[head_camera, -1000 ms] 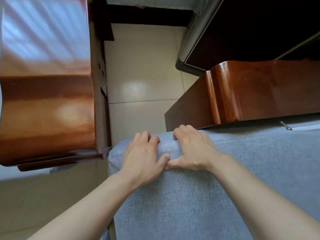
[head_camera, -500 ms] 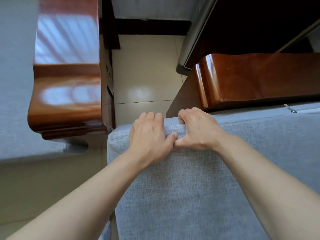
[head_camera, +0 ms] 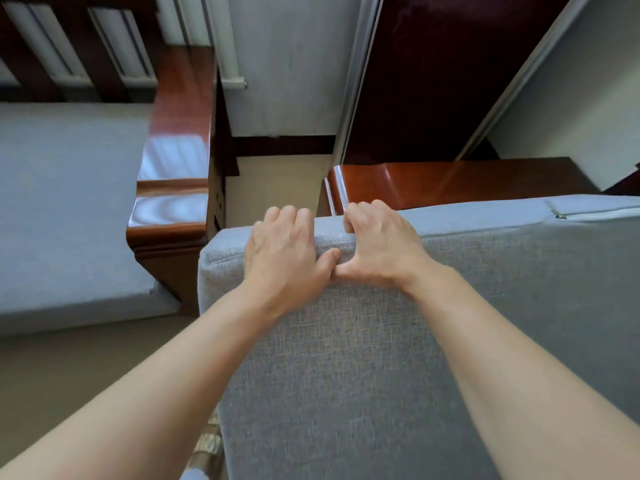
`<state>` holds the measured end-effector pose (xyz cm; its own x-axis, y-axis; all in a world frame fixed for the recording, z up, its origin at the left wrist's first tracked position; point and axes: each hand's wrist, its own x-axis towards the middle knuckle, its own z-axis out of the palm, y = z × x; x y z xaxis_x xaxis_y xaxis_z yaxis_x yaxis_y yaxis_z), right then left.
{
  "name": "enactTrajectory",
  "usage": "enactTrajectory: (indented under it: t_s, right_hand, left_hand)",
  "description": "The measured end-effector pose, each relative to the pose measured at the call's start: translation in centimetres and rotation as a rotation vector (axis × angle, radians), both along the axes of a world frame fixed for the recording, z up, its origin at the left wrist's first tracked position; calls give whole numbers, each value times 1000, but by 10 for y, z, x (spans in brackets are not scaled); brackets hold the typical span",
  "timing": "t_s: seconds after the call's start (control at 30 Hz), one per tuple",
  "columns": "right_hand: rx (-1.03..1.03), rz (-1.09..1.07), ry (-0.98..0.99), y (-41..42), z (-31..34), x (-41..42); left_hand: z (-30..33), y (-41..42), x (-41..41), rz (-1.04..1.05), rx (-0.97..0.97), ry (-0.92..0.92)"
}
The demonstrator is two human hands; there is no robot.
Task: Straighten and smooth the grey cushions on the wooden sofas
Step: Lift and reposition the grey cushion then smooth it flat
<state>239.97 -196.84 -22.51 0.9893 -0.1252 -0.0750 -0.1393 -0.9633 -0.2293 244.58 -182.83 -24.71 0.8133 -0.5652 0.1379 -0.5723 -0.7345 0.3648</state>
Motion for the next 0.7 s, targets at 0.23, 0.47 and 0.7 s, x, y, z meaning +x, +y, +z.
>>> enactTrajectory:
  t_s: [0.23,0.47,0.7]
  right_hand:
    - [-20,-1,-99,28,55,-81]
    - [-78,-14,-171,51,86,-152]
    - [-62,0,-353,56,82,-197]
  left_hand:
    - [61,28,-81,-27,-44,-30]
    - [89,52,-146,-67,-83,-90]
    - [99,62,-192,-58,-116,-155]
